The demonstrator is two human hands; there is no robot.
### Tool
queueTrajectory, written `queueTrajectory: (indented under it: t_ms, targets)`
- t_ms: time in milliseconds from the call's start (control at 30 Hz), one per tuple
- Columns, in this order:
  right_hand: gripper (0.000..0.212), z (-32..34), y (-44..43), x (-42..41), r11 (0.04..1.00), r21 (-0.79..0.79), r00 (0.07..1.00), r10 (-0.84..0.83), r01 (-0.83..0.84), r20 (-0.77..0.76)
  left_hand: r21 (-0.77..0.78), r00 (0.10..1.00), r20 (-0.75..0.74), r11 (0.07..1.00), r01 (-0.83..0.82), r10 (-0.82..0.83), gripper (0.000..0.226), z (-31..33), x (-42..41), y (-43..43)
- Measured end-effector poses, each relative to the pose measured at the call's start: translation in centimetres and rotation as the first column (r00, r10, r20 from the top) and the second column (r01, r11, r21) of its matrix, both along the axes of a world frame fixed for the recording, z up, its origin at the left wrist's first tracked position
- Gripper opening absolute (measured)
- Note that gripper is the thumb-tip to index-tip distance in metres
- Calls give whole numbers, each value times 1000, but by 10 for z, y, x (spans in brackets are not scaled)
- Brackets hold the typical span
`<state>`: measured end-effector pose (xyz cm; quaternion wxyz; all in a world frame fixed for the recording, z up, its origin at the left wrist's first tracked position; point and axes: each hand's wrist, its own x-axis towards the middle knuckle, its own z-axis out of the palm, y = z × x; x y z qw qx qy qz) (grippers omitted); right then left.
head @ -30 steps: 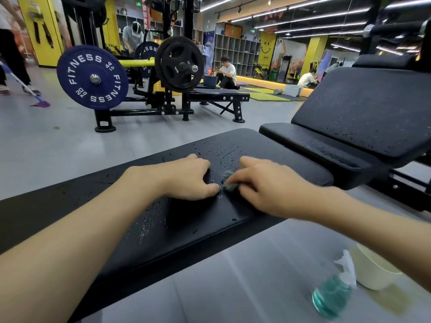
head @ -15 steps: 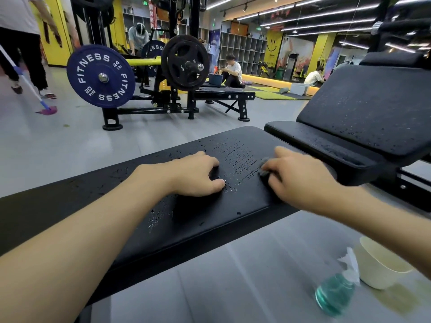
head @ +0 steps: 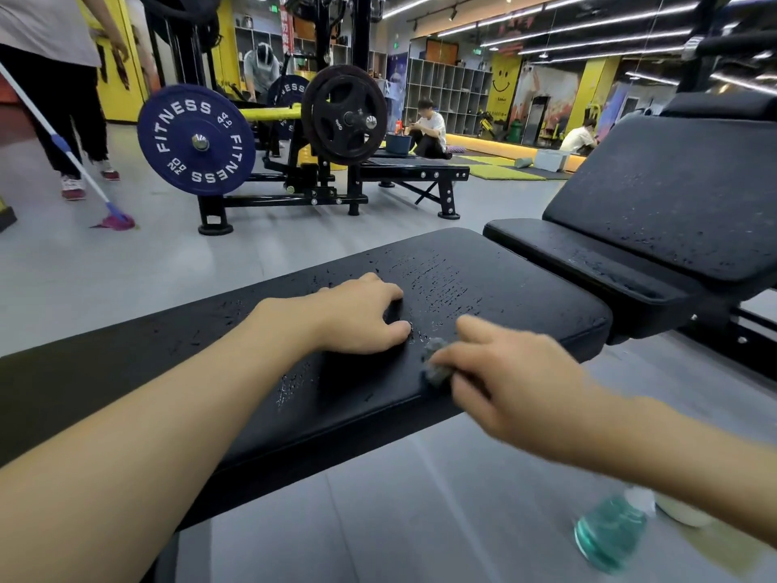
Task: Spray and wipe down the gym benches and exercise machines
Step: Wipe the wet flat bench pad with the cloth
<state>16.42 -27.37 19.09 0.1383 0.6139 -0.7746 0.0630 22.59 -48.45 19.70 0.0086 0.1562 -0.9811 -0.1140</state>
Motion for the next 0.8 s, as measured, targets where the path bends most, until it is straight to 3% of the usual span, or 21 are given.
queueTrajectory:
  t_ms: [100,133,267,333,433,500,567,633,733,800]
  targets:
    - [29,10,-12,-28,957,-47,955,-289,286,-69,6,1000,-8,1000,-7,7,60,0,3,1]
    - [26,11,-17,-25,949,-47,944,-315,312,-95,11,1000,-14,1000,-10,10,58,-1,3,2]
    - [22,3,-29,15,998,61,1000,-18,19,-3,92,998,-43,995,-37,41,56,1,5,5]
    - [27,13,-37,-8,992,84,995,-93,90,34,136,997,-63,990,-41,50,53,3,9,4]
    - [28,18,-48,-40,957,-5,957,-290,290,-10,187,992,-108,981,-49,70,38,3,16,-1]
    - [25,9,-56,-27,979,6,977,-202,203,-70,171,988,-129,984,-56,78,40,3,19,-3]
    - [26,4,-54,-15,996,71,999,-45,45,1,156,988,-137,987,-48,70,54,3,21,-4]
    - [30,15,-54,-35,992,85,993,-97,92,60,158,989,-138,987,-38,60,48,2,20,-7]
    - [30,21,-60,-60,954,12,954,-300,300,14,166,987,-154,986,-17,43,36,0,19,-12]
    - [27,11,-68,-41,979,18,979,-204,204,-20,153,985,-165,988,-16,42,41,-3,17,-15]
